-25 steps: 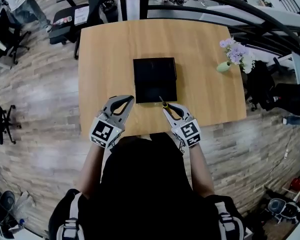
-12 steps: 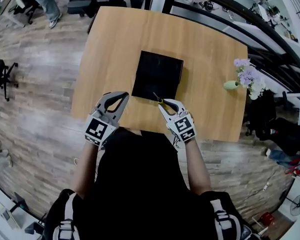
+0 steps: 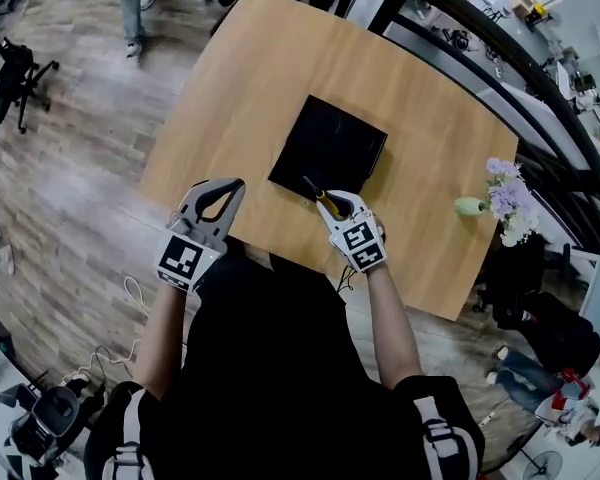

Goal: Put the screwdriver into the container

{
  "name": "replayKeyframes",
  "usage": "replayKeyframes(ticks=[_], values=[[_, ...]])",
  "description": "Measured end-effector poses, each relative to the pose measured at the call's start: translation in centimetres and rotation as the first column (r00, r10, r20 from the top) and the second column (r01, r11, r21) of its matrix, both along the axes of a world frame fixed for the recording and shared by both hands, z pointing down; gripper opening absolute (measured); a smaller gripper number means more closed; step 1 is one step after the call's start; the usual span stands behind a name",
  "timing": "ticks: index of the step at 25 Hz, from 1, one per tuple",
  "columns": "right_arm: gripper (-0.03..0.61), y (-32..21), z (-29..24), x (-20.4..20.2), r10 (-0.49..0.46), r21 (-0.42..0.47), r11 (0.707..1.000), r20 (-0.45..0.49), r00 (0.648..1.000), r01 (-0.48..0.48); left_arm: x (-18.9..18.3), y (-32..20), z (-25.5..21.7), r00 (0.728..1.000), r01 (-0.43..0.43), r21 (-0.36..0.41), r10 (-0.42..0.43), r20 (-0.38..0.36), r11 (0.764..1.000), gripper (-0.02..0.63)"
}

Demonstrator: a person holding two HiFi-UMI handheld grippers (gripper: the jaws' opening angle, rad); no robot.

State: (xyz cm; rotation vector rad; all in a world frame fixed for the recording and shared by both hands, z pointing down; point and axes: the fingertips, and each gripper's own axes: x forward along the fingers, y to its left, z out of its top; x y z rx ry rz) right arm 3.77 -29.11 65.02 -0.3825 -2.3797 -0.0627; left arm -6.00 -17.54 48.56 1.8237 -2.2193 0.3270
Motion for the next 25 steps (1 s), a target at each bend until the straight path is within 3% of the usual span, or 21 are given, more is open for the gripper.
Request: replayKeyframes(ticks=[8, 17, 25], values=[[0.084, -0.2, 3.3, -1.7, -0.162, 0.101, 0.98, -0.079, 0.984, 0.169, 0.2, 2.2, 0.7, 0.995, 0.104, -0.023, -0.104, -0.007, 0.994, 0.021], [0.085, -0.9, 7.4, -2.5, -0.212, 0.154, 0.957, -0.21, 0.954, 0.246, 0.0, 4.5, 0.8, 0.98, 0.197, -0.033, -0.197, -0.007, 0.98, 0.021], [0.085, -1.5, 10.7, -3.2, -0.229, 0.207, 0.93, -0.324, 0.918, 0.305, 0.2, 5.1, 1.1, 0.977, 0.213, -0.024, -0.214, -0.013, 0.977, 0.023]])
